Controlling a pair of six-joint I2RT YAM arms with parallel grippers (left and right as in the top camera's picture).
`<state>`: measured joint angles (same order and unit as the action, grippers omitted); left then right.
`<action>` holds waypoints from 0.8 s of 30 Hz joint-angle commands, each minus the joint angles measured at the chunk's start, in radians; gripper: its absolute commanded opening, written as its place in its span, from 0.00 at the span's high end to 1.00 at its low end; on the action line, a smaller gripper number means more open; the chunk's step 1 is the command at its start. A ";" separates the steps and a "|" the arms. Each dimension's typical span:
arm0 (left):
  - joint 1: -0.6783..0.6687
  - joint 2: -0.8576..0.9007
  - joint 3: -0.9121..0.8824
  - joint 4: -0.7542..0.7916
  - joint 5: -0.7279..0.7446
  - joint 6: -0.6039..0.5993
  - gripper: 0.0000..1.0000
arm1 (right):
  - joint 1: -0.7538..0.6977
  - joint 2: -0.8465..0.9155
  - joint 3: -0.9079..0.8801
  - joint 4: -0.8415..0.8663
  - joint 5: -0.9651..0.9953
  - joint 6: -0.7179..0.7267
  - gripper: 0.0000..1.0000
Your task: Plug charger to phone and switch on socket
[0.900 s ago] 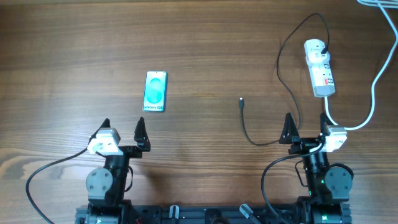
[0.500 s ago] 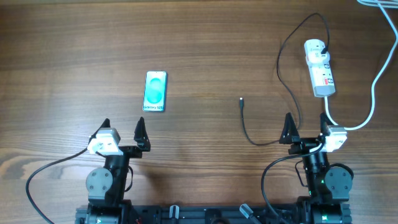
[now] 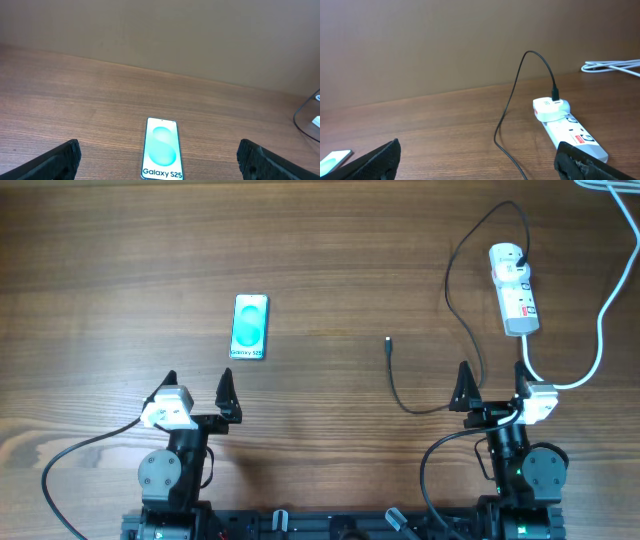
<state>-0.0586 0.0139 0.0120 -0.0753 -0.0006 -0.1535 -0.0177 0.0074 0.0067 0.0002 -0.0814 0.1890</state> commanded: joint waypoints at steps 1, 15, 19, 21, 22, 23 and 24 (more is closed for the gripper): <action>0.005 -0.007 -0.006 0.000 0.015 0.019 0.00 | -0.005 0.000 -0.002 0.003 0.006 0.004 0.00; 0.005 -0.007 -0.006 0.000 0.014 0.019 0.00 | -0.005 0.000 -0.002 0.003 0.006 0.004 0.01; 0.005 -0.007 -0.006 0.001 0.016 0.018 0.00 | -0.005 0.000 -0.002 0.003 0.006 0.004 0.00; 0.005 -0.007 -0.006 0.006 0.018 0.012 0.00 | -0.005 0.000 -0.002 0.003 0.006 0.004 0.00; 0.005 -0.007 -0.006 0.006 0.018 0.012 0.00 | -0.005 0.000 -0.002 0.003 0.006 0.004 0.00; 0.005 -0.007 -0.006 0.006 0.020 0.012 0.00 | -0.005 0.000 -0.002 0.003 0.006 0.004 0.00; 0.005 -0.007 -0.006 0.006 0.026 0.012 0.00 | -0.005 0.000 -0.002 0.003 0.006 0.004 0.00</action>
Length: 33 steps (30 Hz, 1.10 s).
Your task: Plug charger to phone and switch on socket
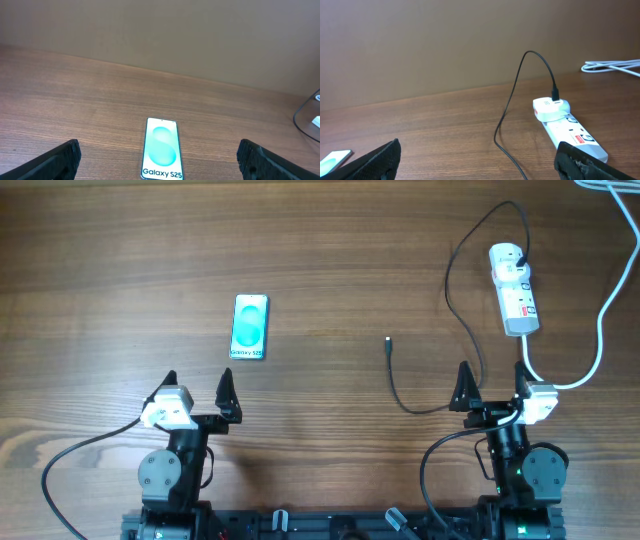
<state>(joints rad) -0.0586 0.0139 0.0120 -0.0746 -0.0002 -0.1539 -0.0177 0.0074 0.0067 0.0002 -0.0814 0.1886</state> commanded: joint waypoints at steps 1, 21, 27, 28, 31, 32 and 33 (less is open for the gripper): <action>0.005 -0.007 -0.005 0.005 0.040 0.013 0.00 | -0.005 0.000 -0.002 0.003 0.006 0.005 0.00; 0.005 0.006 0.215 -0.185 0.097 0.013 0.00 | -0.005 0.000 -0.002 0.003 0.006 0.005 0.01; 0.005 0.007 0.216 -0.185 0.097 0.016 0.00 | -0.005 0.000 -0.002 0.003 0.006 0.005 0.00; 0.005 0.007 0.216 -0.185 0.097 0.016 0.00 | -0.005 0.000 -0.002 0.003 0.006 0.005 0.00; 0.005 0.007 0.216 -0.185 0.097 0.016 0.00 | -0.005 0.000 -0.002 0.003 0.006 0.005 0.00; 0.005 0.007 0.216 -0.185 0.097 0.016 0.00 | -0.005 0.000 -0.002 0.003 0.006 0.005 0.00; 0.005 0.007 0.216 -0.185 0.097 0.016 0.00 | -0.005 0.000 -0.002 0.003 0.006 0.004 0.00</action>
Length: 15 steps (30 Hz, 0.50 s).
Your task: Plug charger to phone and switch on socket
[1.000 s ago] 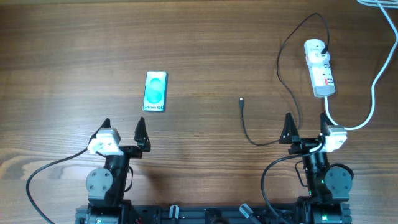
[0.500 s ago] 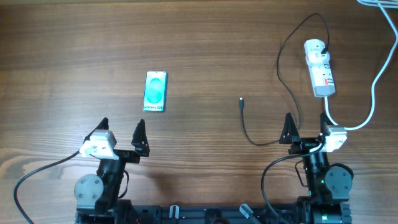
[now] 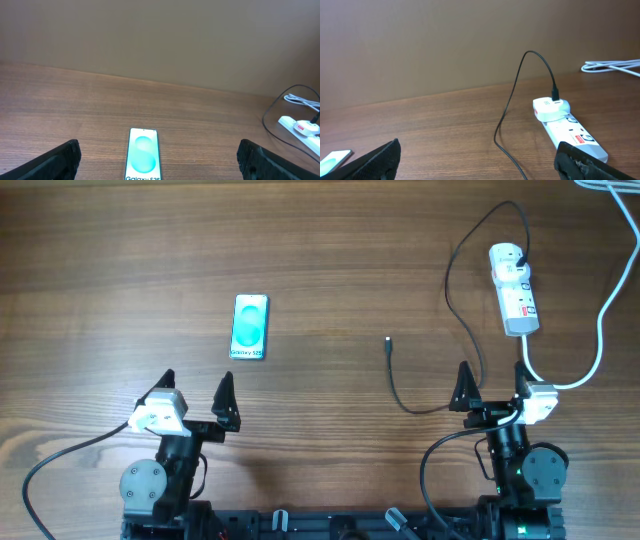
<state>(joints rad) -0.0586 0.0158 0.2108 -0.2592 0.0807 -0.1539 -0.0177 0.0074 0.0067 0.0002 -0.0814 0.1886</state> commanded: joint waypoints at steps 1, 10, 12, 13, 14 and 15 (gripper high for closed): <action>0.005 0.005 0.021 -0.001 0.016 0.016 0.00 | -0.005 0.000 -0.002 0.003 0.006 0.004 0.00; 0.005 0.167 0.249 -0.161 0.017 0.016 0.00 | -0.005 0.000 -0.002 0.003 0.006 0.005 0.00; 0.005 0.243 0.300 -0.172 0.025 0.016 0.00 | -0.005 0.000 -0.002 0.003 0.006 0.005 0.00; 0.005 0.276 0.321 -0.171 0.031 0.016 0.00 | -0.005 0.000 -0.002 0.003 0.006 0.004 0.00; 0.005 0.319 0.350 -0.172 0.036 0.016 0.00 | -0.005 0.000 -0.002 0.003 0.006 0.005 0.00; 0.005 0.356 0.375 -0.172 0.047 0.016 0.00 | -0.005 0.000 -0.002 0.003 0.006 0.005 0.00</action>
<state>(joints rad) -0.0586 0.2760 0.5076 -0.4309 0.0887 -0.1539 -0.0177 0.0074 0.0067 0.0006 -0.0814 0.1886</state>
